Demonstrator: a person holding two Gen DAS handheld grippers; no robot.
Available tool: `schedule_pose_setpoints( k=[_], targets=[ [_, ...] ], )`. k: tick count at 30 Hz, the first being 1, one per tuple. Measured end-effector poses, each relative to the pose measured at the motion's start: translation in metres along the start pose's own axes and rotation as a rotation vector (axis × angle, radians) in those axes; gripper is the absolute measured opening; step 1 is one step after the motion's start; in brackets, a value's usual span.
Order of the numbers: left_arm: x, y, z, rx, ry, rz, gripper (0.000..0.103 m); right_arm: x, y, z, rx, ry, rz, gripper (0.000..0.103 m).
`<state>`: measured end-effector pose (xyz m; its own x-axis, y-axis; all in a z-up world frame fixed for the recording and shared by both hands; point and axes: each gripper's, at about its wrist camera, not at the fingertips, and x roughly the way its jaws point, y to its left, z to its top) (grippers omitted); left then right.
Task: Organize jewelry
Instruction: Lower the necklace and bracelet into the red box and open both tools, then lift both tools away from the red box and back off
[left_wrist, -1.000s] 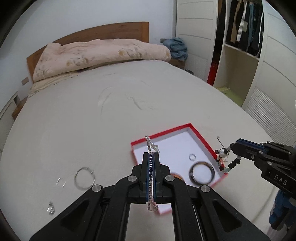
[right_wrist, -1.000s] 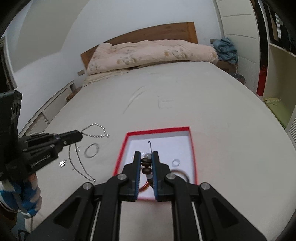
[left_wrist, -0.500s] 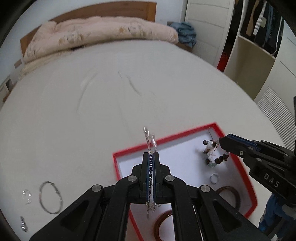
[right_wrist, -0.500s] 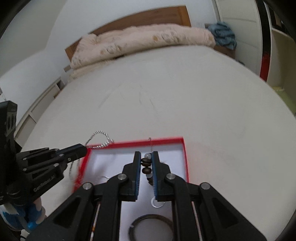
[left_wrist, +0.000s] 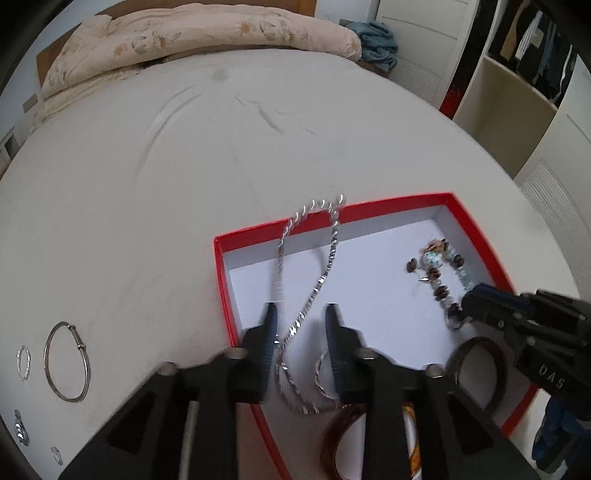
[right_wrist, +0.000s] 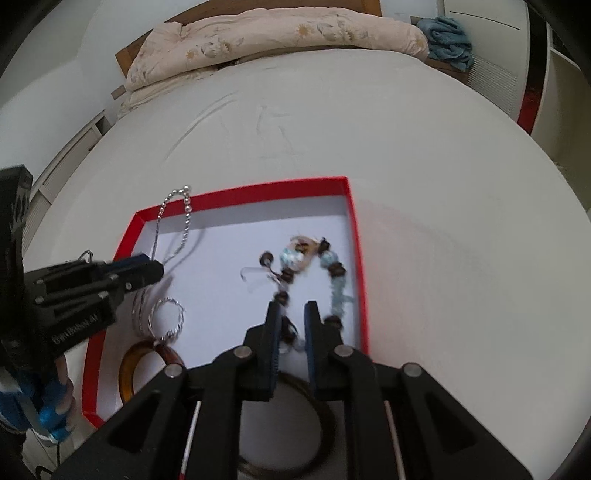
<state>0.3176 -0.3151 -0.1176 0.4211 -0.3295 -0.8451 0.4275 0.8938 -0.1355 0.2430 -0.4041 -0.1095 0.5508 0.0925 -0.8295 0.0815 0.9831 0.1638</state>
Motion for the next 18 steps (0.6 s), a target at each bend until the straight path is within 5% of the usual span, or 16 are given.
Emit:
schedule_pose_setpoints(
  k=[3,11,18],
  targets=[
    [-0.016,-0.004,-0.003,0.007,-0.015,-0.004,0.041,-0.015,-0.002,-0.007,0.01,-0.003,-0.006,0.022],
    [-0.081,0.001,-0.017,-0.008,-0.048,-0.031,0.046,-0.069,0.01,-0.02,0.024,-0.046,-0.007,0.023],
    [-0.166,0.013,-0.036,-0.02,-0.122,0.042,0.059,-0.141,0.031,-0.034,0.033,-0.117,0.013,0.024]
  ],
)
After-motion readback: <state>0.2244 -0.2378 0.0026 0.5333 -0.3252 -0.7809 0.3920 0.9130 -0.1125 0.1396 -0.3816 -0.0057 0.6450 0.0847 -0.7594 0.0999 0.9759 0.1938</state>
